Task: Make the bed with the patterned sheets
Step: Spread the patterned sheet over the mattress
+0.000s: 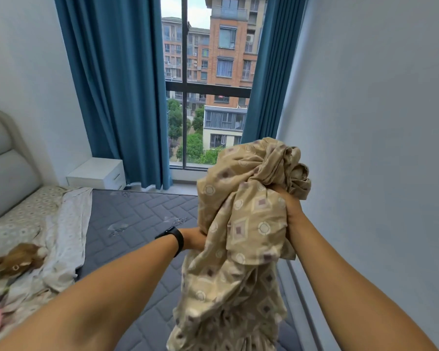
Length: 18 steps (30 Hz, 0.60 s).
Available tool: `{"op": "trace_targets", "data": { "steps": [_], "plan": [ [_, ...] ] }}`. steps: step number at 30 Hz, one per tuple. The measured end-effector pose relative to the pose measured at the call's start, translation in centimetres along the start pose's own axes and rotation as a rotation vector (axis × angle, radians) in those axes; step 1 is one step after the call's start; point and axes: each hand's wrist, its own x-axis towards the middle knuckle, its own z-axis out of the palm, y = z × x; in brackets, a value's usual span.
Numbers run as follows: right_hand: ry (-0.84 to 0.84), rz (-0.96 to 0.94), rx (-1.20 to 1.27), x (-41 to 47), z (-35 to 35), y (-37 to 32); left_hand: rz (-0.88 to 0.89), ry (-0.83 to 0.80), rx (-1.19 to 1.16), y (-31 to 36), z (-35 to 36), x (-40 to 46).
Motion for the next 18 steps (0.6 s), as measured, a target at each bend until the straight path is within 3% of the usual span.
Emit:
{"op": "trace_targets", "data": {
  "steps": [3, 5, 8, 14, 16, 18],
  "plan": [
    [-0.079, -0.037, -0.016, 0.8, -0.1, -0.4, 0.037, 0.087, 0.067, 1.5, 2.1, 0.9],
    [-0.016, -0.094, -0.086, -0.1, -0.4, -1.6, 0.064, 0.142, 0.108, 2.1, 2.9, 1.2],
    [0.123, -0.076, -0.174, -0.5, -2.6, -2.0, 0.048, 0.230, -0.099, 0.7, 1.9, 2.4],
    [0.286, -0.130, -0.963, -0.9, -4.4, 1.0, -0.017, 0.611, -0.229, 2.4, -3.0, 4.4],
    [0.217, -0.172, -1.190, -1.6, -3.3, 2.2, 0.023, 0.703, -0.231, 5.0, -4.0, 4.4],
    [0.091, -0.204, -1.202, -2.2, -1.8, 3.0, 0.074, 0.765, -0.235, 7.2, -4.5, 4.4]
  ]
}}
